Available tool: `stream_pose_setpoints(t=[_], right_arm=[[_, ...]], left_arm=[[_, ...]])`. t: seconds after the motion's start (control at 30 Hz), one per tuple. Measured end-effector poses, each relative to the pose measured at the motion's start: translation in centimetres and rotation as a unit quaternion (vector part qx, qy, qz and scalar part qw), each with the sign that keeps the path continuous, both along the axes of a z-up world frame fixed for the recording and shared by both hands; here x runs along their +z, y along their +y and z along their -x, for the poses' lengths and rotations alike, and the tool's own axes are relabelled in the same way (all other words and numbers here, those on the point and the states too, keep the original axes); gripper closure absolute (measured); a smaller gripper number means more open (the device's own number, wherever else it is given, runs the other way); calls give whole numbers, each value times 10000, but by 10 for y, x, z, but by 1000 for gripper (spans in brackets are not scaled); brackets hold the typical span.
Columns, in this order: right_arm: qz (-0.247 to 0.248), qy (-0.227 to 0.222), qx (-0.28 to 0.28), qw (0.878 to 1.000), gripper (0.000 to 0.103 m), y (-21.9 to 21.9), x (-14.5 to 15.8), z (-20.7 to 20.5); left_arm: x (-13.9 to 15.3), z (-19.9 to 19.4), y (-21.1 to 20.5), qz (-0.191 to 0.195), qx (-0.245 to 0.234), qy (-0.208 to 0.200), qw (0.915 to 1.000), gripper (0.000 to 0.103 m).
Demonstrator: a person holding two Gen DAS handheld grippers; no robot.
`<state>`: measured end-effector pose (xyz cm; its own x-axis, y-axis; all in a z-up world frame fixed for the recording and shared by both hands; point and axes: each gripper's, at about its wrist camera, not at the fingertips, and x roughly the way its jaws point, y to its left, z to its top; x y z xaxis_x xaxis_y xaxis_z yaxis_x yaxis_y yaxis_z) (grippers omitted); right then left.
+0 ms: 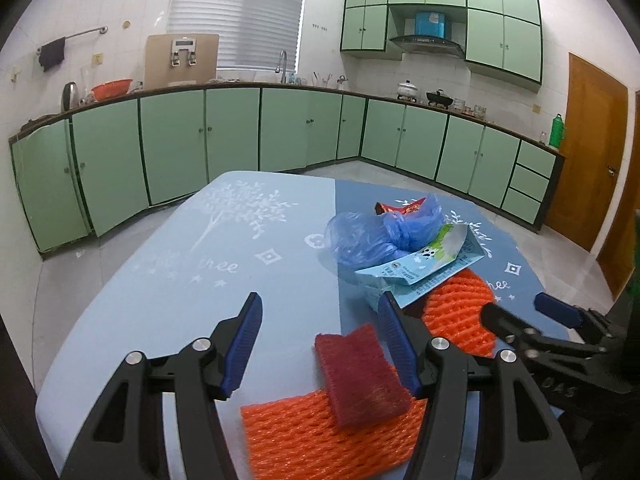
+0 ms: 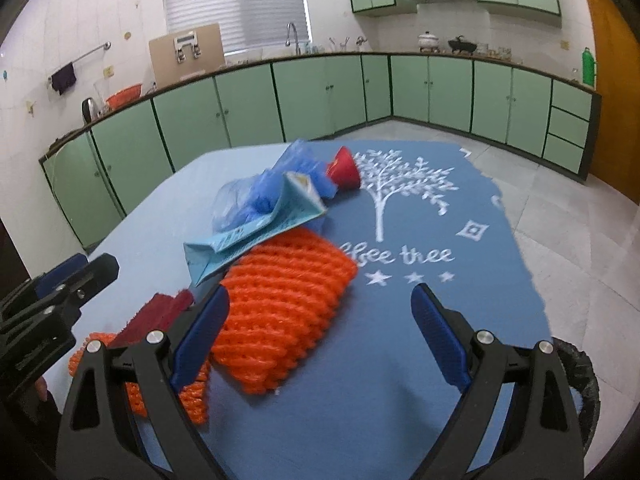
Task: Collect trash
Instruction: 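Move both grippers back over the orange nets on the table, then grasp the red scrub pad with the left gripper while the right grasps an orange net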
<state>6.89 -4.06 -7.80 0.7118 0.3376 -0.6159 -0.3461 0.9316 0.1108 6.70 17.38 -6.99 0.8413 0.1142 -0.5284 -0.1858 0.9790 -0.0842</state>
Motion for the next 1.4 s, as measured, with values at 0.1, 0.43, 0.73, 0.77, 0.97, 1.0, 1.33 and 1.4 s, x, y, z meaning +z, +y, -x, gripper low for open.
stream_pose_setpoints(t=[0.1,0.43,0.73,0.77,0.97,1.0,1.33,1.4], right_arm=[[113,108,58,9999,14,10,-6,-3],[47,549,471,9974,47,23,-17,-8],[-289,590,605,9960,71,12,-12,-4],[-307,571,602,9961,71,10,-10,-3],[-264,401,492,9976,71,-5,1,0],[-281,398,465,9977,71,-8,2,0],[-329,447,377,9977,71,-21,2,0],[-342,449,372,9977,71,-22,2,1]], left_arm=[[-3,2,6,30,10,18,10000,42],[-10,-1,10,76,24,149,9999,41],[-18,-12,-5,76,-155,449,9988,39],[-20,-14,-8,62,-183,508,9985,39],[-28,-20,-12,49,-199,751,9970,39],[-30,-21,-13,65,-193,804,9966,39],[-42,-28,-9,380,-286,1096,9928,60],[-39,-25,-9,396,-262,1018,9937,60]])
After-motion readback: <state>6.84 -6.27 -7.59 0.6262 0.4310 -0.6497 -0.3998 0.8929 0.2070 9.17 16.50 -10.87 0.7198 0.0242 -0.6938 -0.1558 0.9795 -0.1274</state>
